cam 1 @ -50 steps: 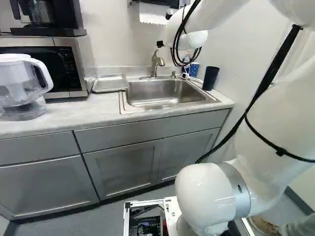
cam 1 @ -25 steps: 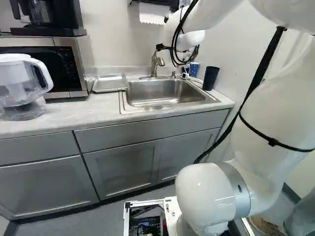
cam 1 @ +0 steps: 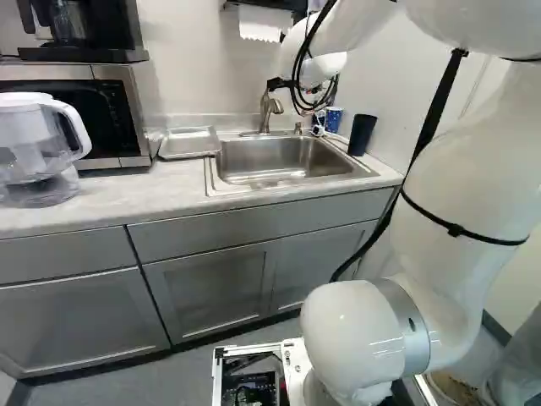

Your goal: Rinse the cup and place it in the tray

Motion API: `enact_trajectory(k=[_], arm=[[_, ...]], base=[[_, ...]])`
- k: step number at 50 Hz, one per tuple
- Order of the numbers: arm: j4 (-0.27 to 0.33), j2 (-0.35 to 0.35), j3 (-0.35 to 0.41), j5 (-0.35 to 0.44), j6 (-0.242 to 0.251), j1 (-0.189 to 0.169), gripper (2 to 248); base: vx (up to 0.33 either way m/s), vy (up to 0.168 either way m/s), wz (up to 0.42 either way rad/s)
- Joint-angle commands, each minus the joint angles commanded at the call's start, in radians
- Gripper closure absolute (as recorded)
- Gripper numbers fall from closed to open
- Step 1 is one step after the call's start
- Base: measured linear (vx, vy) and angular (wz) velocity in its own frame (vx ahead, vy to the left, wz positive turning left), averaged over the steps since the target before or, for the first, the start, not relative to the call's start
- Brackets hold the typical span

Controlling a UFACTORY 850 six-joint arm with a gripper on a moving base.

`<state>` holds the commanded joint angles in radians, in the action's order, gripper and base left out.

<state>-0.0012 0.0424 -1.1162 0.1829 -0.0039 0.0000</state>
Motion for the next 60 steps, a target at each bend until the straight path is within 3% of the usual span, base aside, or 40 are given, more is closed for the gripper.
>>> enact_trajectory(k=[60], arm=[[0.000, 0.103, -0.108, -0.002, 0.000, -0.018, 3]], base=[[0.000, 0.000, 0.000]])
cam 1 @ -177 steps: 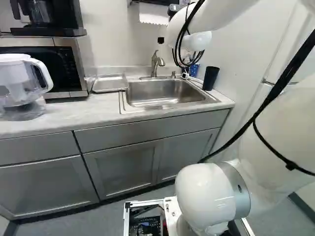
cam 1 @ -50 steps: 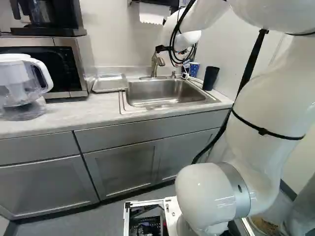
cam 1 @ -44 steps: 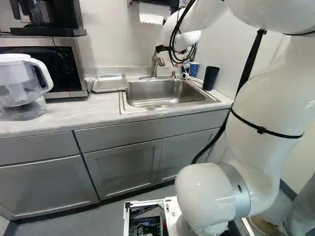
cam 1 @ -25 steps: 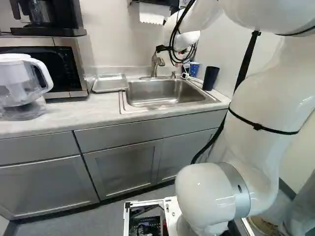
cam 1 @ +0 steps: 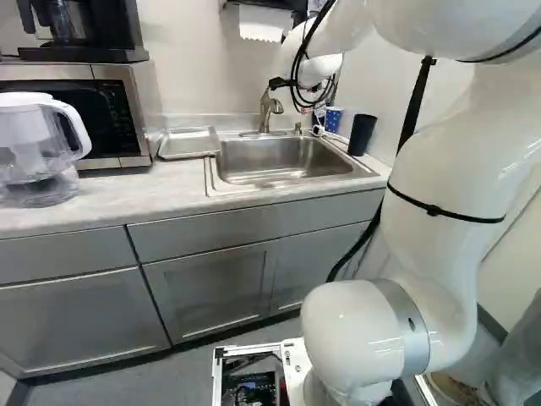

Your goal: Rinse the cup and place it in the tray

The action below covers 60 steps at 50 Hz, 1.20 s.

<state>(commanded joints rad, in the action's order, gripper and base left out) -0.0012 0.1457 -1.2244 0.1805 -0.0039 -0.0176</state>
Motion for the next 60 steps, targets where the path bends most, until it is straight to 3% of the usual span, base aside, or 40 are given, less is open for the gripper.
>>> enact_trajectory(k=[60], arm=[[0.000, 0.120, -0.132, -0.051, 0.000, 0.001, 3]], base=[[0.000, 0.000, 0.000]])
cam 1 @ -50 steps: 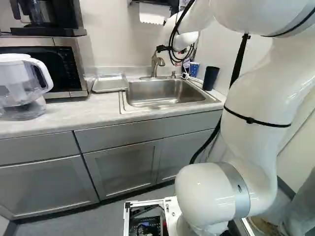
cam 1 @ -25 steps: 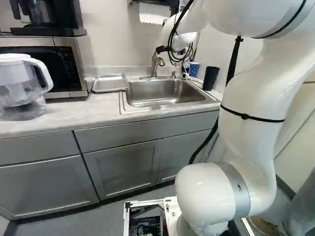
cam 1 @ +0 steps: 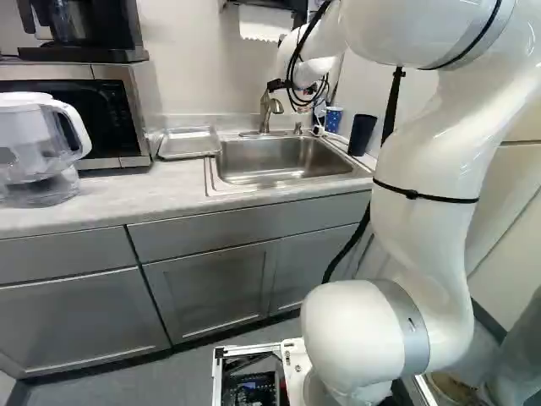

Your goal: Rinse the cup and place it in the tray

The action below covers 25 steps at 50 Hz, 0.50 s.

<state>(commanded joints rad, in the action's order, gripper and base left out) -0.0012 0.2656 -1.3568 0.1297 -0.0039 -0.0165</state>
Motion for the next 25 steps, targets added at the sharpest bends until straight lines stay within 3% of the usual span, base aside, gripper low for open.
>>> enact_trajectory(k=[25], arm=[[0.000, 0.041, -0.047, 0.000, 0.000, 0.005, 3]], base=[[0.000, 0.000, 0.000]])
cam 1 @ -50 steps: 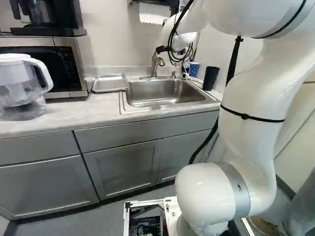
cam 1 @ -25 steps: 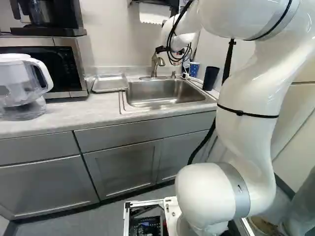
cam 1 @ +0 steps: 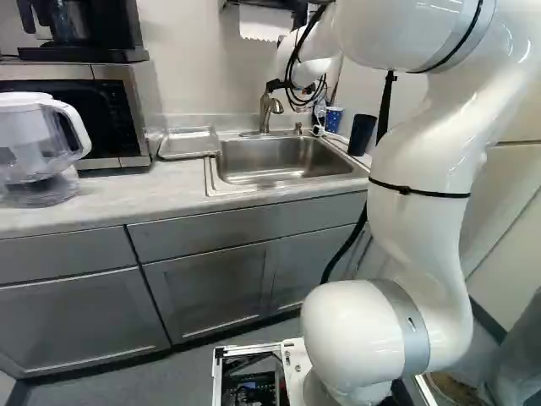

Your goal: Rinse the cup and place it in the tray

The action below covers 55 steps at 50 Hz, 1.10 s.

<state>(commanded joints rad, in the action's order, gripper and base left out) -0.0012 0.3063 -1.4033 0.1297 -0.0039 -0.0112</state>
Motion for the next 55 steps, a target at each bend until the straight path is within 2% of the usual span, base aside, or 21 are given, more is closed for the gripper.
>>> enact_trajectory(k=[16, 39, 55], arm=[[0.000, 0.009, -0.010, 0.012, 0.000, 0.010, 3], [0.000, 0.009, -0.010, 0.105, 0.000, 0.010, 3], [0.000, 0.012, -0.014, 0.106, 0.000, 0.010, 3]], base=[[0.000, 0.000, 0.000], [0.000, 0.000, 0.000], [0.000, 0.000, 0.000]])
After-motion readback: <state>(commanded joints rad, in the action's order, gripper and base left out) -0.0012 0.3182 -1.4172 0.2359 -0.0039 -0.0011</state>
